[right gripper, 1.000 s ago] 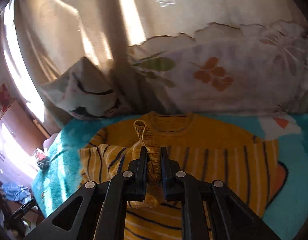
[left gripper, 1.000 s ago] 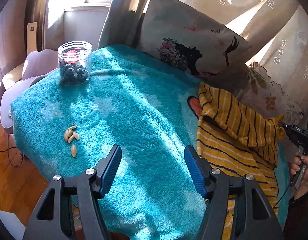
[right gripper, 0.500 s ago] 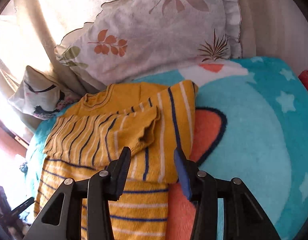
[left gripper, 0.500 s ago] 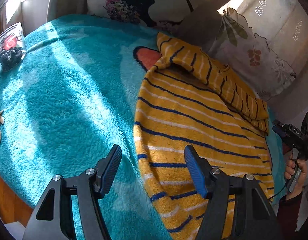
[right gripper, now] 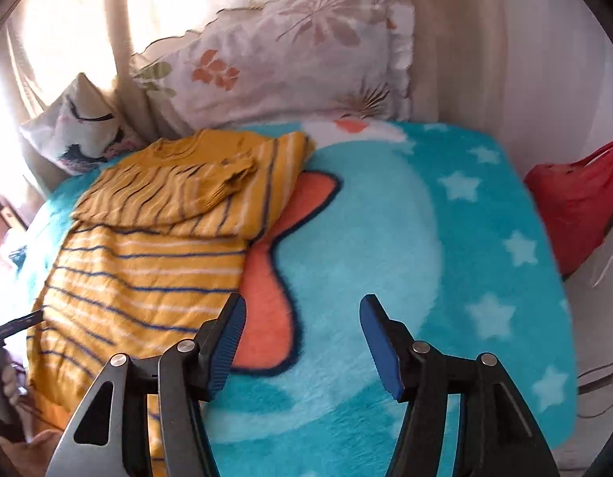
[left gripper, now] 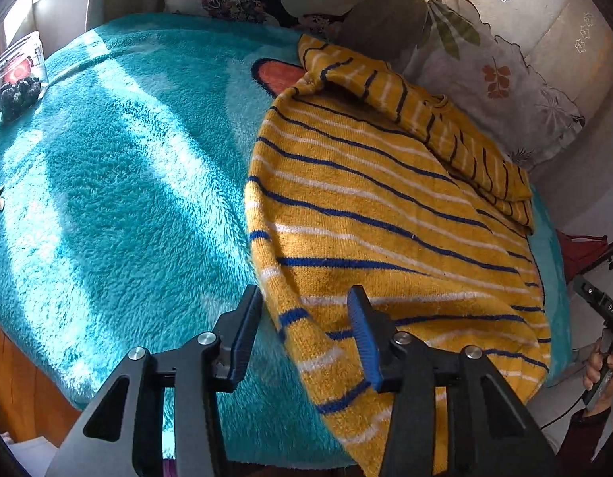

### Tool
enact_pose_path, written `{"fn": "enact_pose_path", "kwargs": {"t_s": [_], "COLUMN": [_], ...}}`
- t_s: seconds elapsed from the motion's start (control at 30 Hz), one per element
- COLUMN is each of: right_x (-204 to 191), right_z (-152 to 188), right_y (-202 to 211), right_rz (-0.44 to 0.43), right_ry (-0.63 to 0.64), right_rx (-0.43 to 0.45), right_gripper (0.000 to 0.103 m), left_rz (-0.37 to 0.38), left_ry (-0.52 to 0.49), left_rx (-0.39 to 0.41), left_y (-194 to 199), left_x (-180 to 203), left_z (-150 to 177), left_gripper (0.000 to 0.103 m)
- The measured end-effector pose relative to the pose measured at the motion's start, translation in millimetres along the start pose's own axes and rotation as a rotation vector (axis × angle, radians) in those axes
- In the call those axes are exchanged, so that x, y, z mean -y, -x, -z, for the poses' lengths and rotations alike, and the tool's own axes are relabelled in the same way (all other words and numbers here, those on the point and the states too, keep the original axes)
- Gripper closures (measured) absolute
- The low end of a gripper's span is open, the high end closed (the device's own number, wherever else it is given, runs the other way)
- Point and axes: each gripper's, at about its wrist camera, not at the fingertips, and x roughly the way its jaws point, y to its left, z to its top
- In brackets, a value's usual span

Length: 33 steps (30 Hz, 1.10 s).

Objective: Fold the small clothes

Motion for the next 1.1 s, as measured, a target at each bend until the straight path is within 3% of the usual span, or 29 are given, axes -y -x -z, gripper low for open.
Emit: {"fn": "enact_pose_path", "kwargs": {"t_s": [0.1, 0.23, 0.37, 0.47, 0.57, 0.63, 0.67, 0.73, 0.8, 0.97, 1.1], "right_x": [-21, -50, -71, -80, -87, -91, -94, -97, -89, -81, -87], "right_z": [31, 61, 87, 105, 119, 130, 135, 136, 132, 133, 157], "right_y": [-28, -41, -30, -21, -14, -11, -10, -13, -9, 23, 50], "right_rz": [-0.143, -0.252, -0.299, -0.297, -0.294, -0.295, -0.271, -0.223, -0.271, -0.412, -0.433], "right_ry": [-0.024, -0.026, -0.013, -0.014, -0.033, -0.072, -0.075, -0.071, -0.098, -0.128, -0.075], "right_rx": [-0.063, -0.079, -0.044, -0.013, 0.036, 0.086, 0.108, 0.106, 0.101, 0.125, 0.115], "right_gripper": [0.039, 0.038, 0.037, 0.037, 0.037, 0.038, 0.041, 0.078, 0.089, 0.093, 0.094], "left_rz": [0.051, 0.089, 0.082, 0.023, 0.015, 0.087, 0.106, 0.123, 0.147, 0.199, 0.239], "left_ry": [0.024, 0.007, -0.049, -0.095, -0.09, -0.026, -0.005, 0.017, 0.024, -0.015, -0.039], "left_rx": [-0.01, -0.023, -0.015, 0.014, 0.031, 0.033, 0.037, 0.049, 0.069, 0.158, 0.182], "left_y": [5, 9, 11, 11, 10, 13, 16, 23, 32, 70, 87], "left_x": [0, 9, 29, 42, 39, 25, 19, 10, 5, 2, -2], "left_z": [11, 28, 46, 56, 56, 53, 52, 53, 57, 78, 96], "left_gripper": [0.059, 0.055, 0.05, 0.051, 0.093, 0.093, 0.094, 0.094, 0.094, 0.095, 0.095]}}
